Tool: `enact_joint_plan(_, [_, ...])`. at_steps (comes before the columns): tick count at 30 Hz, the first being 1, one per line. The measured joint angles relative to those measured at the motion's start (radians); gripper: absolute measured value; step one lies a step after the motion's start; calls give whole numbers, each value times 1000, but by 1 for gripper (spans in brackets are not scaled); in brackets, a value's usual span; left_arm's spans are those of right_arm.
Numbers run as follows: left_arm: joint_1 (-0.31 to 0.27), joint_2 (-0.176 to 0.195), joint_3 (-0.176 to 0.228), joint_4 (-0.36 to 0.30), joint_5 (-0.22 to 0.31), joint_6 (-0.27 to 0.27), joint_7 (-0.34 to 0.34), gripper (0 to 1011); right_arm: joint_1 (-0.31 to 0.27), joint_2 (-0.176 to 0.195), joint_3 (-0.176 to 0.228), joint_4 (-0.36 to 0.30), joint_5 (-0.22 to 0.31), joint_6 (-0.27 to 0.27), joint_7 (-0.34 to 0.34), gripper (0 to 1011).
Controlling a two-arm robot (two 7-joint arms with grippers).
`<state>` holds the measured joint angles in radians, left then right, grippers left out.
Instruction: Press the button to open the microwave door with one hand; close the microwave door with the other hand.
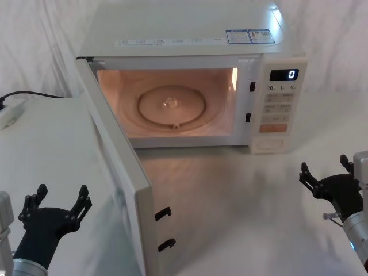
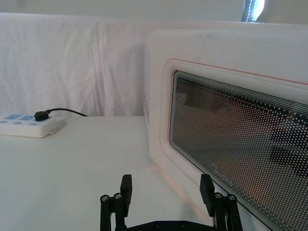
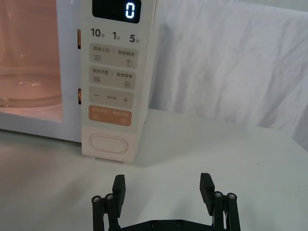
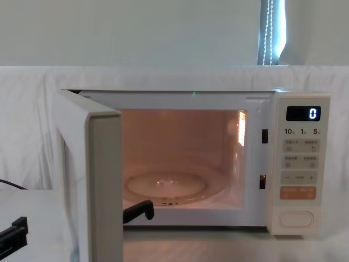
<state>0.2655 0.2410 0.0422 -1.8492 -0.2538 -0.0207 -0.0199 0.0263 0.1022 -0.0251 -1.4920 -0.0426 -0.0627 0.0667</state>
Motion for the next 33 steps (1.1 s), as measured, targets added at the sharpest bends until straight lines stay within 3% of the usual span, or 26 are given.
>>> enact_joint_plan(6, [0,0,0,0,0,0,0,813,0,0,0,0,0,0,0,1002])
enact_joint_plan(27, [0,0,0,0,0,0,0,100,0,0,0,0,0,0,0,1002])
enact_joint_plan(33, [0,0,0,0,0,0,0,0,0,0,0,0,0,0,0,1002])
